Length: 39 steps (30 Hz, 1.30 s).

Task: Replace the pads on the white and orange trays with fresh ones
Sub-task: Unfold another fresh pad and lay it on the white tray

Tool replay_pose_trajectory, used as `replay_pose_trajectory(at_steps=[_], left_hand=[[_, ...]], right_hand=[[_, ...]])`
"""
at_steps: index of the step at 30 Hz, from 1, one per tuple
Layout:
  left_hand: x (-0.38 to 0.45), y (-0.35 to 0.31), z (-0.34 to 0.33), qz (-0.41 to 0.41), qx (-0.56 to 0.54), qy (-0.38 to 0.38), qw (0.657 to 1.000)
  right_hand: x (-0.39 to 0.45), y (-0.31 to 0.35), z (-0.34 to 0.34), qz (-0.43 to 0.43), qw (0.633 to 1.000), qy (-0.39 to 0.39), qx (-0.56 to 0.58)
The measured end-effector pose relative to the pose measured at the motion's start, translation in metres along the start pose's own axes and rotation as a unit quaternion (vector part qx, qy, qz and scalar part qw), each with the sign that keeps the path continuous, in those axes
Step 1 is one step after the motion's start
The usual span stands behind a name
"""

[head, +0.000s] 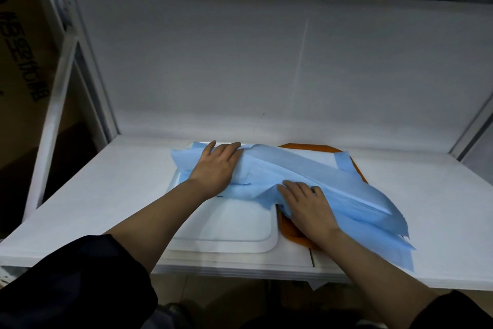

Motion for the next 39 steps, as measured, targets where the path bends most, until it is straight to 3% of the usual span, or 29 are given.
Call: replay_pose_trajectory(at_steps=[4, 8, 13, 14, 17, 21, 23, 25, 31, 39], left_hand=[[-0.002, 0.001, -0.002, 0.013, -0.014, 0.011, 1.0], [-0.004, -0.001, -0.004, 0.02, -0.012, -0.001, 1.0], [-0.01, 0.0, -0.004, 0.018, -0.011, -0.021, 1.0], [-0.011, 0.0, -0.005, 0.017, -0.012, -0.024, 0.999], [-0.013, 0.001, -0.006, 0.015, -0.025, 0.001, 1.0], [-0.013, 0.001, -0.005, 0.023, -0.069, 0.038, 0.997], [-0.013, 0.002, -0.002, -0.007, -0.062, 0.01, 0.998], [-0.014, 0.004, -0.001, -0.027, -0.037, 0.001, 0.999], [-0.028, 0.014, 0.008, -0.05, -0.056, -0.01, 0.997], [-0.055, 0.029, 0.01, -0.044, -0.093, -0.027, 0.994]], right_hand=[[0.003, -0.006, 0.013, -0.049, 0.992, -0.049, 0.108], [0.007, -0.007, 0.021, -0.117, 0.96, -0.03, 0.251], [0.011, -0.013, 0.032, -0.244, 0.919, 0.009, 0.31], [0.011, -0.011, 0.034, -0.224, 0.933, -0.008, 0.281], [0.012, 0.005, 0.035, -0.034, 0.991, -0.073, 0.106], [0.024, 0.042, 0.026, 0.115, 0.992, -0.052, -0.017], [0.032, 0.059, 0.026, 0.156, 0.984, -0.08, -0.042], [0.041, 0.066, 0.03, 0.132, 0.987, -0.094, -0.01], [0.049, 0.049, 0.044, -0.064, 0.987, -0.089, 0.116], [0.037, 0.106, 0.042, 0.088, 0.991, -0.046, 0.09]])
Point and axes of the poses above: each hand's wrist, its own x-axis towards the middle knuckle, its own z-axis out of the back of the hand, y = z × x, the point moved 2 cm from there along x, towards the middle knuckle, and after that the axes turned 3 degrees about -z, right-handed, at the moved point
